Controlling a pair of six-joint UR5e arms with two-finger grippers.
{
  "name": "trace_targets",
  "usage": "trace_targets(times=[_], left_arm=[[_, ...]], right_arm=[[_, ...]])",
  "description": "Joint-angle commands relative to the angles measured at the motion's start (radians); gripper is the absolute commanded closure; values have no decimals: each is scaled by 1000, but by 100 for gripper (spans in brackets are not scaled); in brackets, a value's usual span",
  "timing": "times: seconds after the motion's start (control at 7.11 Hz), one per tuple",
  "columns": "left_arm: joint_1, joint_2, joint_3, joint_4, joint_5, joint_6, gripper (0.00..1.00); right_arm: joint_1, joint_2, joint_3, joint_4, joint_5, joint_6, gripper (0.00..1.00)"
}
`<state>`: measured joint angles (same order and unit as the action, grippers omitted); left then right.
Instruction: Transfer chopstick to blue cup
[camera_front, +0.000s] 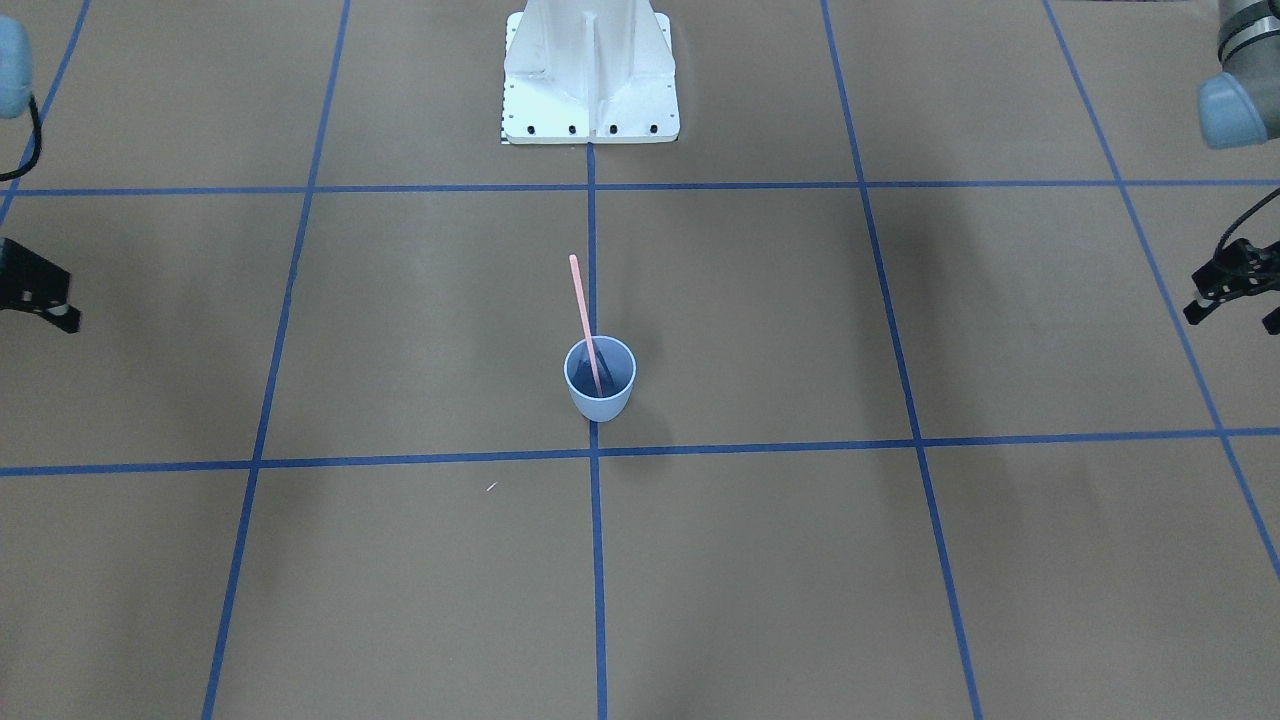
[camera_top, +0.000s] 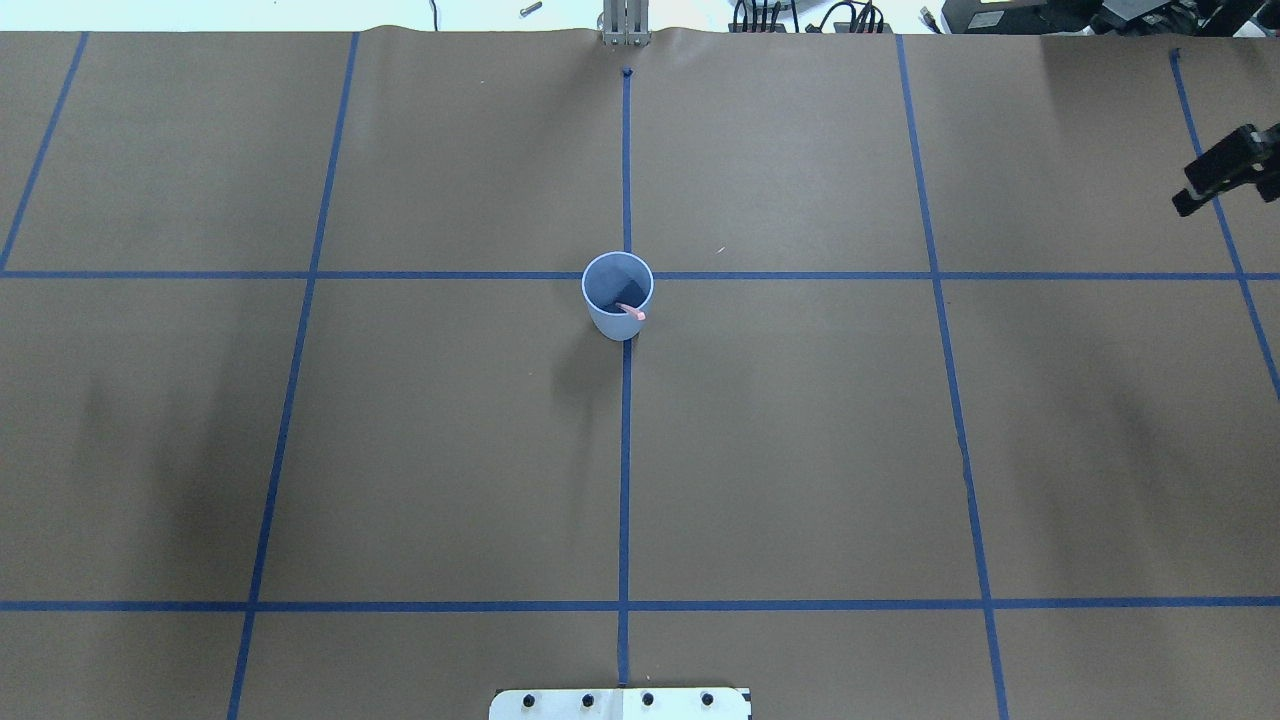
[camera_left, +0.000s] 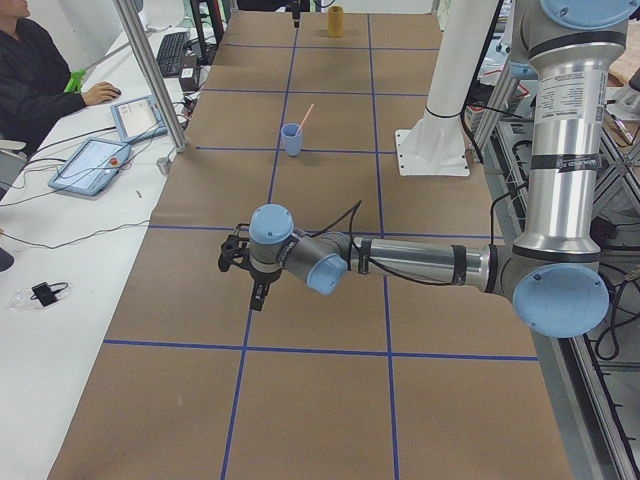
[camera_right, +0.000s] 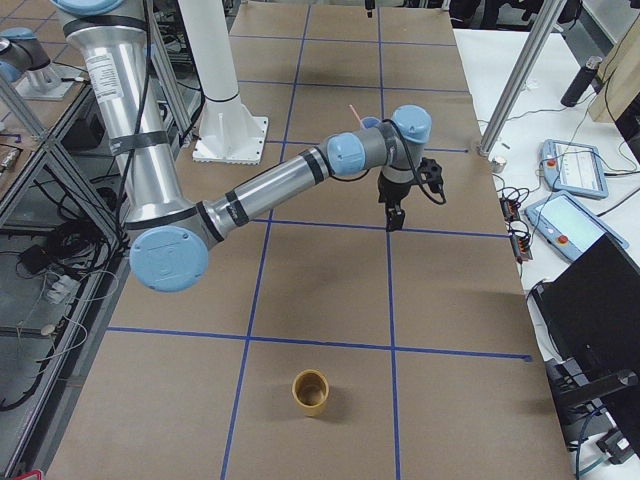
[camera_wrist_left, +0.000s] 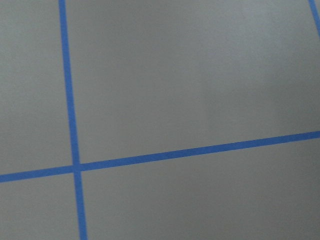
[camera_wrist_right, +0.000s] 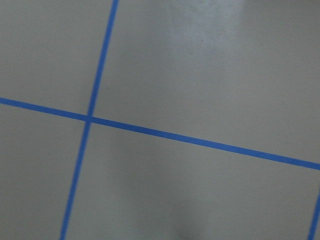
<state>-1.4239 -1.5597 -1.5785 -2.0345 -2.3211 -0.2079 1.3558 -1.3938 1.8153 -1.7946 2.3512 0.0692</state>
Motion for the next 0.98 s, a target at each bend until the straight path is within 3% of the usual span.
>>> trace_targets(times=[0.0,0.28,0.84], left_arm=[[-81,10,17,48,-1,232,2],[-124,18,21,51,-1,266,2],[-133,46,70,28,5,266,2]], right_arm=[[107,-105,-57,1,-10,-178,0],[114,-117,-97,15,-74,-178,0],[196,-192,-142,43,-72,-177,0]])
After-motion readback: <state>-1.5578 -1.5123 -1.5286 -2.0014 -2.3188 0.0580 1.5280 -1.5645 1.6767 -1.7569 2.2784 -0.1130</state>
